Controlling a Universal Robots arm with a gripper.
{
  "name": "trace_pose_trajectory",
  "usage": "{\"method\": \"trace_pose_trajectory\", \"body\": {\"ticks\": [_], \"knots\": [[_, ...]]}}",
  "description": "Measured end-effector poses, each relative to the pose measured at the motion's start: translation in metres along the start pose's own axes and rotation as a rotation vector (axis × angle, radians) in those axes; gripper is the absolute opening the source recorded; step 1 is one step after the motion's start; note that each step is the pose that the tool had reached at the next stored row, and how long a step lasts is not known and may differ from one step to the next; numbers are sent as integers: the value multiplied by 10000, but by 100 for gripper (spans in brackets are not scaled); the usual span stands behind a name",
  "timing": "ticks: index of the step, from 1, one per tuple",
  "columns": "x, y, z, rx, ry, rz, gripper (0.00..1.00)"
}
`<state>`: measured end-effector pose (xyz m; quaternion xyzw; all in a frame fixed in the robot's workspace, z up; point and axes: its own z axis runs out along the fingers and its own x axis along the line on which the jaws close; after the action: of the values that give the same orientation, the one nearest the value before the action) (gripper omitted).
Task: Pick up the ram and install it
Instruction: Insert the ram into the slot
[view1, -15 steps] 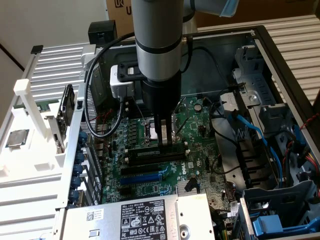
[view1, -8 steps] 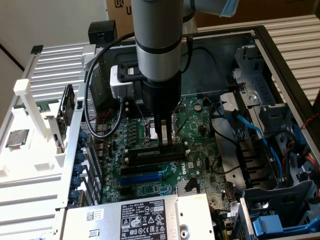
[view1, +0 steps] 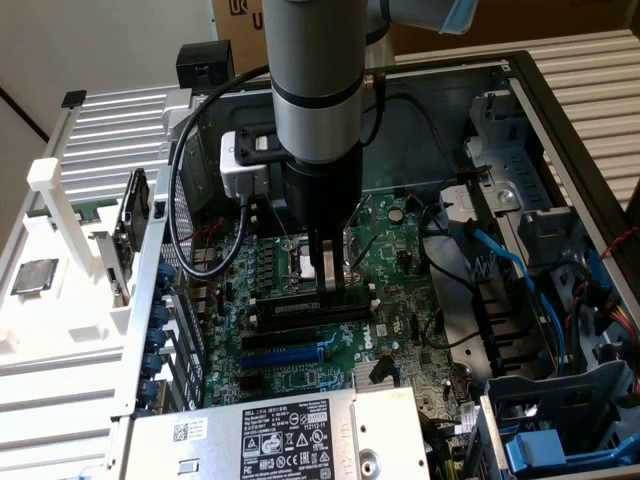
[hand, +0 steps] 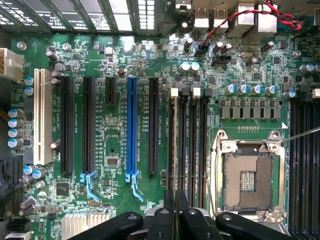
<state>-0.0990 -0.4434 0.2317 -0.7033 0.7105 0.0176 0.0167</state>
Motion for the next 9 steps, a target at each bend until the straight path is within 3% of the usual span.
{"method": "trace_pose_trajectory", "body": {"ticks": [9], "knots": [[0,0,1,-2,1,-36,13]]}}
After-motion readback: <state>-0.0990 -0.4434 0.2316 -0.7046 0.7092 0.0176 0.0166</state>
